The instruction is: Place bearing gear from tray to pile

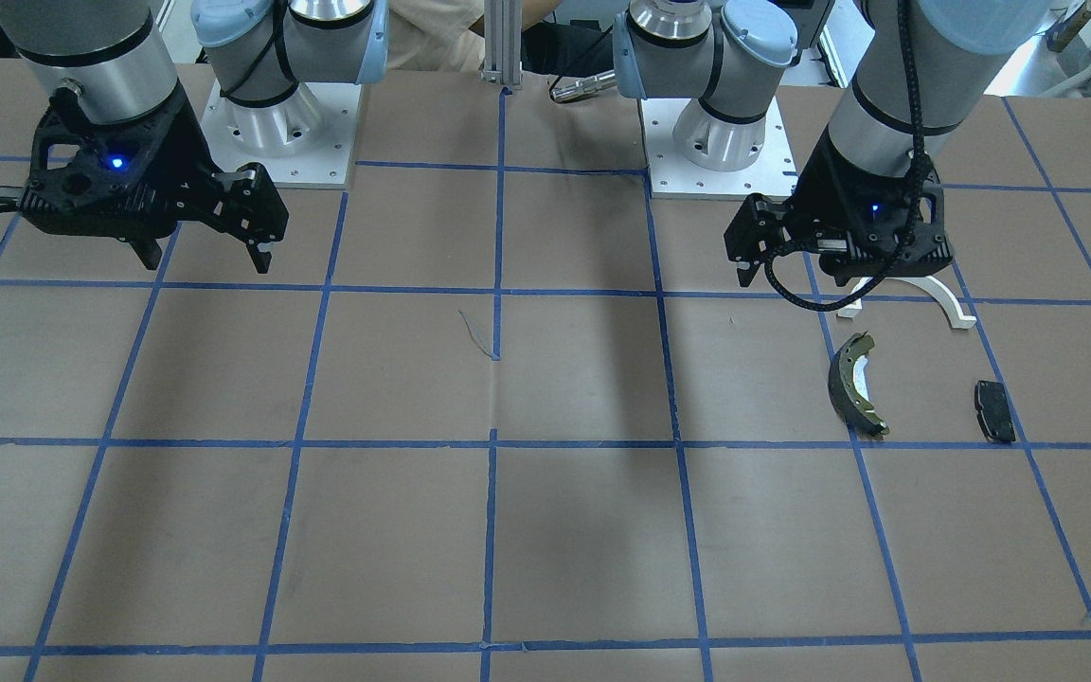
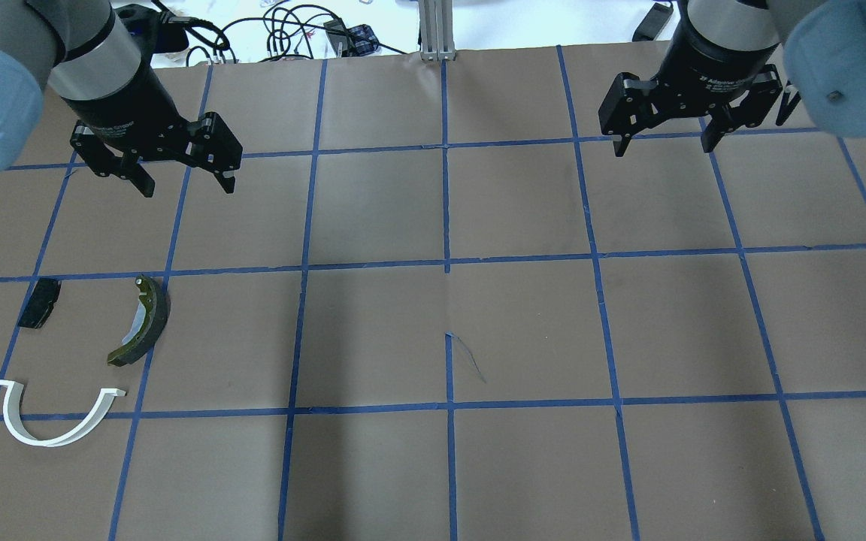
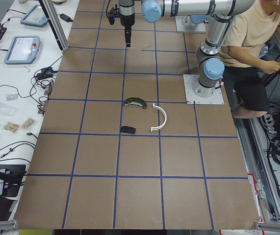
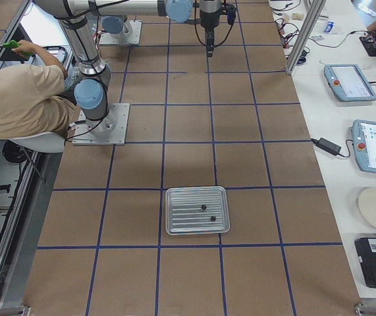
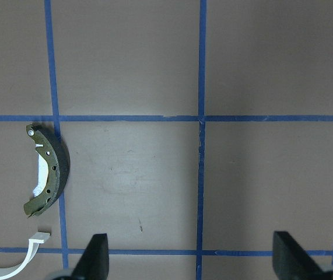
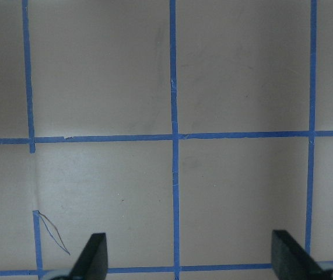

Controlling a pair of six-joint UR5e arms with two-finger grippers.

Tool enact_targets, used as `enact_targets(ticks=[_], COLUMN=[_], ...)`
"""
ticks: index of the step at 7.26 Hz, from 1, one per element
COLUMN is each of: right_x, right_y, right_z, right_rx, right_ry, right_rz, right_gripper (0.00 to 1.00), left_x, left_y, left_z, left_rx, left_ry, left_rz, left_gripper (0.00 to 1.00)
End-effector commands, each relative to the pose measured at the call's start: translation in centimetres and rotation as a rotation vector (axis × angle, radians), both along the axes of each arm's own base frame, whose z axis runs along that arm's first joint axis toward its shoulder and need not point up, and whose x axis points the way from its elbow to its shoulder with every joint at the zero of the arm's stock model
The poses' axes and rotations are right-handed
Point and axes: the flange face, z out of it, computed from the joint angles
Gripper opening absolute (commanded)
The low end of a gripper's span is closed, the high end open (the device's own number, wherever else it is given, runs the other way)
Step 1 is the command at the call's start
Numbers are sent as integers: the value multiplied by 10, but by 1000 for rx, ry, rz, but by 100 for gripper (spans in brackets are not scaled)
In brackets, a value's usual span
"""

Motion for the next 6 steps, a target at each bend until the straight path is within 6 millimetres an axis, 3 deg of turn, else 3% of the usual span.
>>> enact_targets(ticks=[1,2,3,6], right_x=[-2,-8,-33,-196], right_y=[0,-2,-7,-16], right_z=[-2,-2,-4,-5], right_rx=[9,9,18,21], right_ry=[3,4,6,26], right_rz=[33,30,59,63], right_gripper=[100,100,100,100], left_x=[0,0,0,0], left_y=[0,-3,-1,-1], left_z=[1,-2,1,0], left_rx=[-2,-5,-11,-8], left_ry=[0,0,-1,-1], left_rz=[-1,-1,-1,-1], left_gripper=[100,100,100,100])
